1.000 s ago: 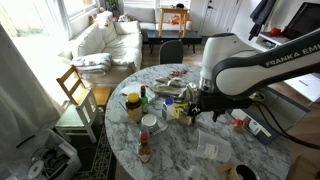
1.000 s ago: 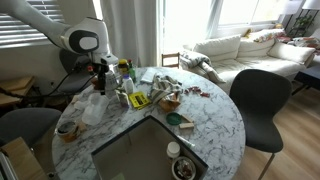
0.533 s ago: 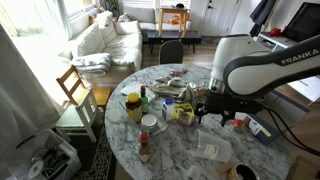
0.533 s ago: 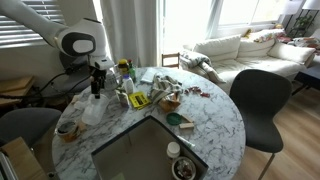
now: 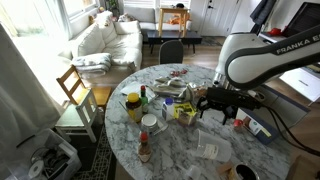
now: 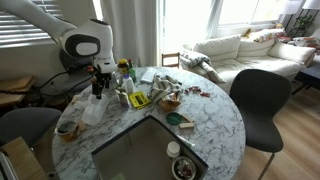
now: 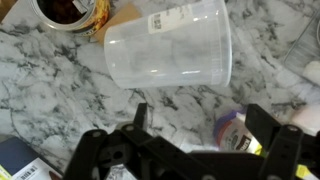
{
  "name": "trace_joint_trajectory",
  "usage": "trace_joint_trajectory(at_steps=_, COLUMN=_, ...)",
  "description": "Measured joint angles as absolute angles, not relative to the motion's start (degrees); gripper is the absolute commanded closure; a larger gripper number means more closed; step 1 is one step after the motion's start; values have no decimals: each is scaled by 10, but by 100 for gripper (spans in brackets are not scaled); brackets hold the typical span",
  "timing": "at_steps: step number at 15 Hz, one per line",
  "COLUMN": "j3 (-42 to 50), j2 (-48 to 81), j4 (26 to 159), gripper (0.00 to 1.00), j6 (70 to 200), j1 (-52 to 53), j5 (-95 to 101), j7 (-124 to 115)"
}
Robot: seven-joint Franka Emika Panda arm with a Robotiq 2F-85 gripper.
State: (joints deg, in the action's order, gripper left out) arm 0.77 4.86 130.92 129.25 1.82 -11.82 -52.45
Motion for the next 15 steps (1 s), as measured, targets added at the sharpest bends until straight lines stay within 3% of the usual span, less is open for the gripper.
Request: trace_joint_trajectory(at_steps=15, j3=30, j2=94, j4=1370, gripper=0, j6=1291, j1=-23, j5=-329, j7=-707)
